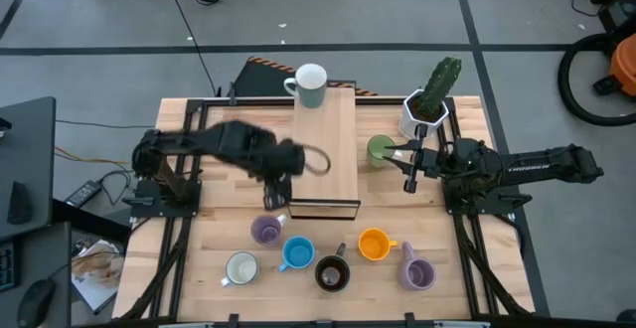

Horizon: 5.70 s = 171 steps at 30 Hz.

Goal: Place coffee mugs
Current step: Put the light blue mug on the shelf

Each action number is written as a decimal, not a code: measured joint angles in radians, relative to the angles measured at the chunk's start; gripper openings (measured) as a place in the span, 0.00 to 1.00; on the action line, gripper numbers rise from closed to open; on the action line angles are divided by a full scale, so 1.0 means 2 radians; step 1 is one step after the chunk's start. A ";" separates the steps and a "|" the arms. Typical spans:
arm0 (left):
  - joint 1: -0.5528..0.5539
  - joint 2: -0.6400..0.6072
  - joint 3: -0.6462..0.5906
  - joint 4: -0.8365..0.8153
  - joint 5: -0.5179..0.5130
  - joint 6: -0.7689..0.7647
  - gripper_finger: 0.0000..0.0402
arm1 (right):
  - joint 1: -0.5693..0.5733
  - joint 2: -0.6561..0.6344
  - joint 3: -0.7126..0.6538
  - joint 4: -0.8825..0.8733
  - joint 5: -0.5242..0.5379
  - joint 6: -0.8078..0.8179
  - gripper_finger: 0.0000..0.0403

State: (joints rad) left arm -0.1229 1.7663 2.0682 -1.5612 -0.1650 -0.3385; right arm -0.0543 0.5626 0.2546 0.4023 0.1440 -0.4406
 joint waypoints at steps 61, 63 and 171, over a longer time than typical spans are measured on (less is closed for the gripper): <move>-0.202 0.060 -0.197 0.301 0.078 -0.483 0.41 | 0.040 0.027 0.002 -0.067 -0.126 0.181 0.29; -0.202 0.064 -0.197 0.299 0.070 -0.480 0.41 | 0.042 0.031 0.002 -0.063 -0.119 0.181 0.29; -0.039 0.108 0.144 0.023 -0.011 0.607 0.07 | 0.044 0.059 0.002 -0.066 -0.096 0.241 0.29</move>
State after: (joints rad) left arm -0.2005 1.9822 2.3562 -1.5145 -0.1868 0.8751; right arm 0.0328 0.6800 0.2584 0.2710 -0.0490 0.0418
